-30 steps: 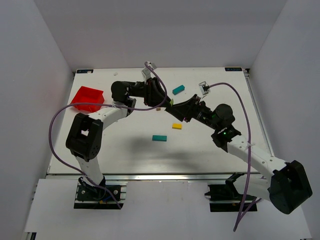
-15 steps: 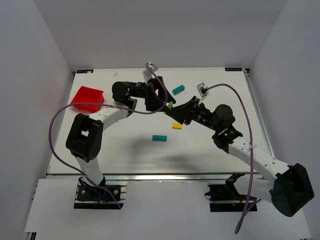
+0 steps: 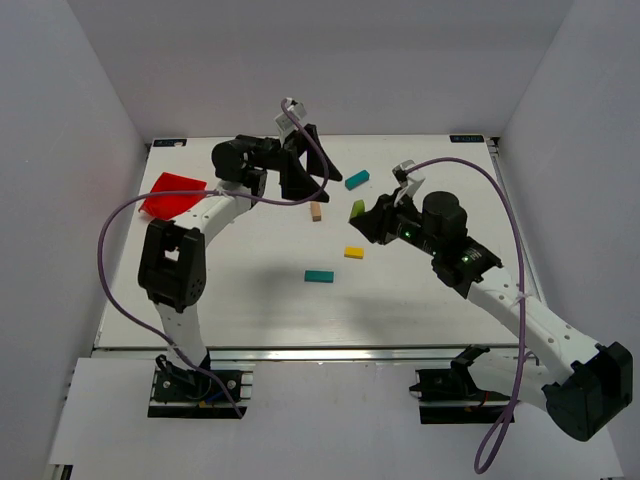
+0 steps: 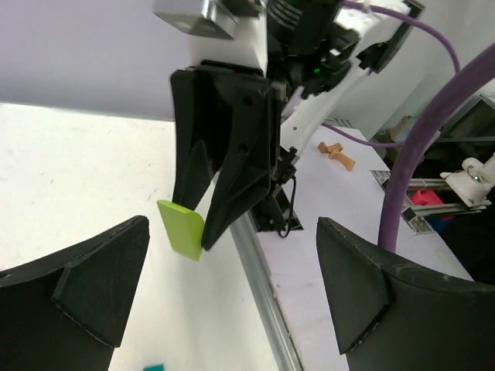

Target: Build the wood block tower

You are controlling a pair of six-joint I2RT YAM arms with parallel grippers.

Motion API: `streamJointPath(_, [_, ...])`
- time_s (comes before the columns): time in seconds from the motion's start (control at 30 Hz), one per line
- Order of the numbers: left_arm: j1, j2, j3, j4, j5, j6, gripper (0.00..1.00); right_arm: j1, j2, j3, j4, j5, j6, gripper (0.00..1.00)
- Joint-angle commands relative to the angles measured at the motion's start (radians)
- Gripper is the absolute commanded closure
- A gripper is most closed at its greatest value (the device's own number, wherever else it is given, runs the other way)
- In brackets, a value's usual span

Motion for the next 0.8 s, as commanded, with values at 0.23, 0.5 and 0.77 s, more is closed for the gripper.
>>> streamJointPath(0.23, [0.055, 0.346, 0.535, 0.131, 0.070, -0.312, 0.02, -0.019, -0.048, 0.063, -0.239, 0.338, -0.212, 1.00])
streamJointPath(0.5, [0.101, 0.364, 0.737, -1.002, -0.321, 0.364, 0.02, -0.022, -0.074, 0.049, -0.193, 0.361, -0.252, 1.00])
streamJointPath(0.77, [0.103, 0.125, 0.592, -1.898, -1.415, 1.049, 0.02, -0.025, 0.085, 0.194, -0.367, 0.196, -0.508, 1.00])
